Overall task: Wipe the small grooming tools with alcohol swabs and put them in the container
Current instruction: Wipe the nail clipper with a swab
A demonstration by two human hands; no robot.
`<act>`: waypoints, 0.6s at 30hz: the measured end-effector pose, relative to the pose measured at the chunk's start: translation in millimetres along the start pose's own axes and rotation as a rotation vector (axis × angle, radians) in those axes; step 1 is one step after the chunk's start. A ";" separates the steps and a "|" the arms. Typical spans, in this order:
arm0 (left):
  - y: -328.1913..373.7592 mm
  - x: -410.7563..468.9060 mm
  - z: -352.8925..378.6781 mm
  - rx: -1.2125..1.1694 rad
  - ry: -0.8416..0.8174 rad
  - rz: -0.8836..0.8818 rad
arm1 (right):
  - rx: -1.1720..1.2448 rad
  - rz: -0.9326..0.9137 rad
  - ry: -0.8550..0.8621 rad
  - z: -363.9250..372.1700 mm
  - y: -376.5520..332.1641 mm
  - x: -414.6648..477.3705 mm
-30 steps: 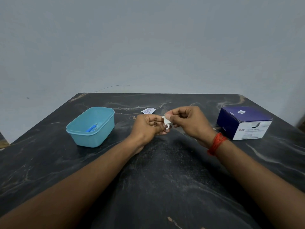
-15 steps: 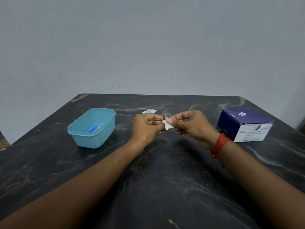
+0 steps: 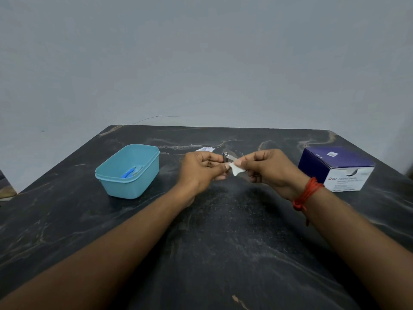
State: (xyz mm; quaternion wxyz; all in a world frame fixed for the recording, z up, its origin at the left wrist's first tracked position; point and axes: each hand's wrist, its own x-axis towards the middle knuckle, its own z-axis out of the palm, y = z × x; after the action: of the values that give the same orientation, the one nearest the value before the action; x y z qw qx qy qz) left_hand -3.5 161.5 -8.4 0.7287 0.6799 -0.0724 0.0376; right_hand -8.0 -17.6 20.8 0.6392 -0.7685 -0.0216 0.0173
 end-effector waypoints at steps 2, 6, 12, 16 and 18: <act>2.8 -1.4 -4.2 -0.052 -0.114 -0.078 | 0.049 0.055 0.019 -6.9 -0.5 1.1; 7.1 1.9 -15.2 -0.143 -0.253 -0.198 | -0.010 0.006 0.055 -13.2 -0.1 2.7; 13.4 3.1 -19.8 -0.194 -0.268 -0.273 | -0.437 -0.518 0.211 -7.4 0.0 1.7; 11.3 2.9 -17.9 -0.192 -0.224 -0.258 | -0.671 -0.816 0.294 -4.5 3.7 1.7; 9.8 3.2 -16.8 -0.207 -0.179 -0.246 | -0.778 -0.917 0.307 -3.1 4.1 2.1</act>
State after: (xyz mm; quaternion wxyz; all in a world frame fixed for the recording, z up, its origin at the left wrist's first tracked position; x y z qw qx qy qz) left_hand -0.9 178.8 0.7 0.7845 0.6057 -0.0569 -0.1203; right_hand -5.6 -21.3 17.3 0.2503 -0.8514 -0.2624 -0.3790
